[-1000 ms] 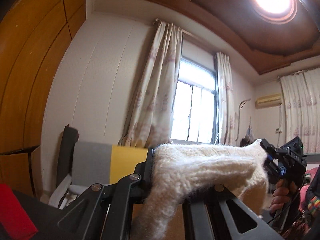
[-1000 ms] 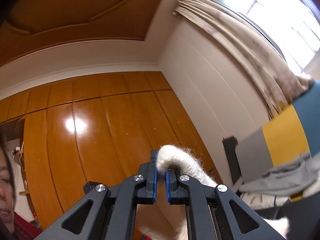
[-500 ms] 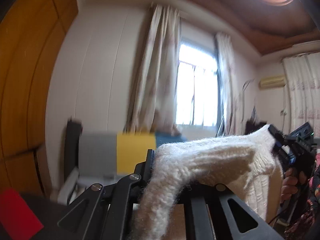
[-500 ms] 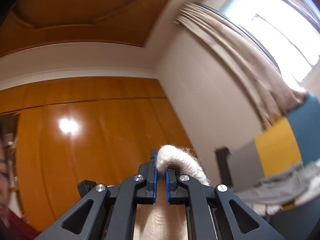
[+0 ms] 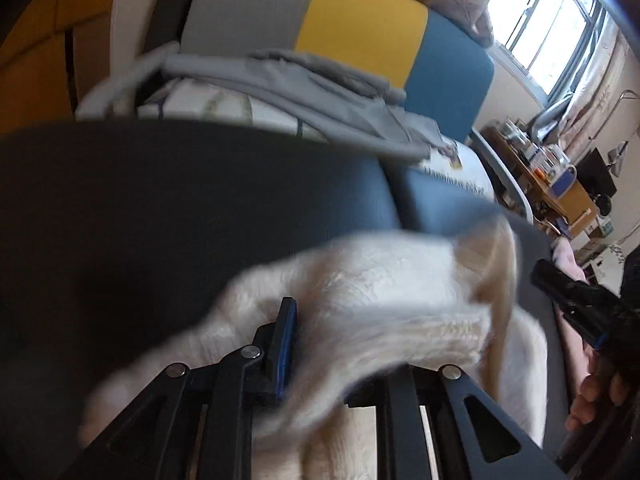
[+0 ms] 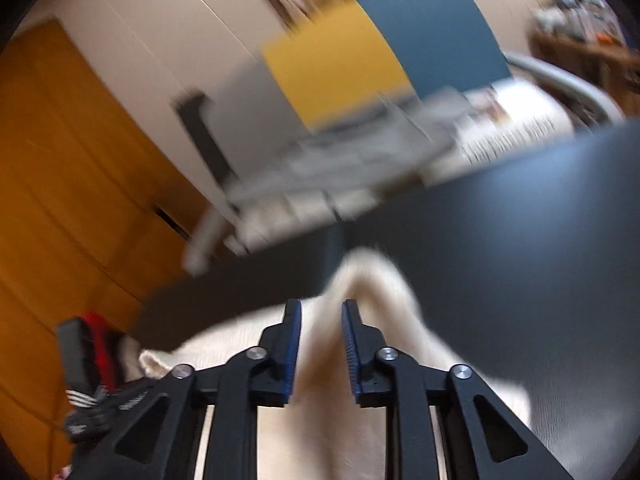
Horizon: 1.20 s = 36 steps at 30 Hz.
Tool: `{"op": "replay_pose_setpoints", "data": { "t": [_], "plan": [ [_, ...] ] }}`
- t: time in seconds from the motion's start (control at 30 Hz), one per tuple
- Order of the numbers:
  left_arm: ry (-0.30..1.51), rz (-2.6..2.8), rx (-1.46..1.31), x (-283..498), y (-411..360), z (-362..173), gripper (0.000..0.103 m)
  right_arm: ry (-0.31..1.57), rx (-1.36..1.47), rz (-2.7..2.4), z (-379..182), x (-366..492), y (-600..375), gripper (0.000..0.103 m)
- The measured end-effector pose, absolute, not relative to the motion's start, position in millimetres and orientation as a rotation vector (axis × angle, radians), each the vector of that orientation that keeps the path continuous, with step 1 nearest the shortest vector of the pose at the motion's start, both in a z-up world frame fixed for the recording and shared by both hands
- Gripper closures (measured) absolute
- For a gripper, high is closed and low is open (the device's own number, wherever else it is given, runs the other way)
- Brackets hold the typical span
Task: Fold clothes
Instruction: 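Lower the sweater onto the table and open both grippers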
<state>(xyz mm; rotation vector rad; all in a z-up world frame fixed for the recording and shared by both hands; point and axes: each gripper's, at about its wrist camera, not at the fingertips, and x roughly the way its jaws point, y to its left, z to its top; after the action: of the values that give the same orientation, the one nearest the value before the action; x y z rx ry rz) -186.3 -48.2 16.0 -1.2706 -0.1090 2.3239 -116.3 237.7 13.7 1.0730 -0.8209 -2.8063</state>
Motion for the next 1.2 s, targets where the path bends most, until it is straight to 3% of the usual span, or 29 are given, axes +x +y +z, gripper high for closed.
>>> {"op": "replay_pose_setpoints", "data": {
  "t": [0.13, 0.4, 0.6, 0.7, 0.77, 0.8, 0.83, 0.93, 1.2],
  "plan": [
    [0.006, 2.36, -1.143, -161.5, -51.0, 20.4, 0.082, -0.739, 1.085, -2.818, -4.4, -69.8, 224.4, 0.061],
    [-0.189, 2.387, -1.08, -125.7, -92.2, 79.9, 0.076, -0.456, 1.106, -2.84, 49.3, 15.5, 188.9, 0.052],
    [-0.178, 2.407, -1.122, -88.8, -94.3, 46.8, 0.075, -0.342, 1.323, -2.713, 35.6, 78.6, 152.2, 0.042],
    [-0.08, 2.405, -1.146, -84.7, -79.5, 21.3, 0.074, -0.166, 1.498, -2.666, 10.3, 93.3, 125.3, 0.042],
    [0.005, 2.407, -1.153, -85.9, -68.5, 11.0, 0.072, 0.085, 1.519, -2.705, -4.1, 100.2, 106.6, 0.045],
    [0.026, 2.402, -1.158, -88.2, -65.0, 9.8, 0.071, 0.175, 1.496, -2.724, -5.4, 102.5, 100.0, 0.054],
    [0.045, 2.396, -1.162, -91.0, -62.3, 9.1, 0.07, 0.212, 1.477, -2.732, -4.1, 103.8, 96.4, 0.067],
    [0.055, 2.375, -1.165, -99.8, -61.0, 7.3, 0.069, 0.115, 1.448, -2.745, 9.4, 105.7, 111.9, 0.09],
    [-0.017, 2.35, -1.134, -103.7, -70.1, 0.6, 0.068, -0.103, 1.282, -3.031, 97.7, 95.1, 231.7, 0.091]
  ]
}}
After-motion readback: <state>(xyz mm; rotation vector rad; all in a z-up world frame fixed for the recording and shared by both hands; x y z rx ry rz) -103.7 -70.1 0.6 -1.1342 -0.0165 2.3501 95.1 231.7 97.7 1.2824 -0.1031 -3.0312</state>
